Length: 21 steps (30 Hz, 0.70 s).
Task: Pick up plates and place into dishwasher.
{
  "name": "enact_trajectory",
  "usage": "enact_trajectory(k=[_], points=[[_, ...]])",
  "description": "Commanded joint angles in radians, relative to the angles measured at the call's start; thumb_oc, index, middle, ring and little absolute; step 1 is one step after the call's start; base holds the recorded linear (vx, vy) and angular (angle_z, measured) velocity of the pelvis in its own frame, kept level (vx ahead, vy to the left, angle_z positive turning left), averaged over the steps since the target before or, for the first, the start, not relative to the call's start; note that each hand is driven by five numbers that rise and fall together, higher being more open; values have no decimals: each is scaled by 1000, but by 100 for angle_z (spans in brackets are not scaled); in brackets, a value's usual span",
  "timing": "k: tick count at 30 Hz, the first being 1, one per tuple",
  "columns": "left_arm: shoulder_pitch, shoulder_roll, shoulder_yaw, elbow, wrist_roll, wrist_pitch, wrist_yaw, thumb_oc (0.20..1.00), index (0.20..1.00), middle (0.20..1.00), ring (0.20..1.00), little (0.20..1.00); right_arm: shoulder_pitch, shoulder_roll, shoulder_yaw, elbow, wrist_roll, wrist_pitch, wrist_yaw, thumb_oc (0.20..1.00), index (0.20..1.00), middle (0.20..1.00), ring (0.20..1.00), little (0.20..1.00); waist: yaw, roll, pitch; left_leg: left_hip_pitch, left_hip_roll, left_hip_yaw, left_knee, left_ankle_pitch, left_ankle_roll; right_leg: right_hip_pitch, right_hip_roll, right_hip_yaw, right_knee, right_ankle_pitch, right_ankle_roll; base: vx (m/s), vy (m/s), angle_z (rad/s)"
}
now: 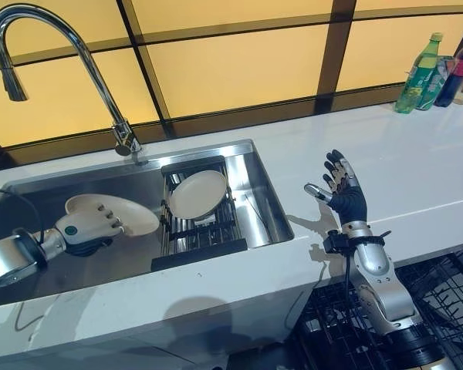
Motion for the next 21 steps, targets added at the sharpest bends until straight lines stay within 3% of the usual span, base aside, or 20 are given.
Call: enact_trajectory(k=[1, 5, 9, 14, 21], points=[[-47, 13, 169, 20, -109, 96, 213, 200, 200, 200, 200, 200, -38, -37, -35, -61, -19, -58, 14, 1000, 1000, 1000, 1000, 1000, 41, -8, -52, 33, 38, 14, 15, -101, -26, -79, -63, -6, 5, 40, 74, -32, -11, 3], [-40, -53, 217, -28, -166, 58, 284, 200, 200, 200, 200, 200, -50, -21, -43, -83, -63, -74, 33, 1000, 1000, 1000, 1000, 1000, 48, -18, -62, 33, 38, 6, 12, -103, -26, -77, -61, -9, 5, 35, 72, -4, -8, 0], [-75, -116, 207, -81, -248, -11, 253, 200, 200, 200, 200, 200, -95, -18, -29, -104, -131, -85, 87, 1000, 1000, 1000, 1000, 1000, 53, -27, -75, 32, 39, 3, 9, -105, -28, -75, -58, -13, 4, 31, 71, -17, -24, 2], [-120, -156, 178, -138, -395, -39, 144, 200, 200, 200, 200, 200, -145, -56, 3, -155, -202, -101, 168, 1000, 1000, 1000, 1000, 1000, 55, -35, -85, 31, 40, 2, 9, -105, -28, -77, -51, -8, 4, 29, 69, -6, -6, 0], [-229, -221, 100, -230, -668, -84, -128, 200, 200, 200, 200, 200, -271, -118, 62, -228, -308, -110, 226, 1000, 1000, 1000, 1000, 1000, 60, -48, -89, 36, 44, -1, 10, -107, -31, -71, -40, -4, 3, 25, 63, -36, -36, 0]])
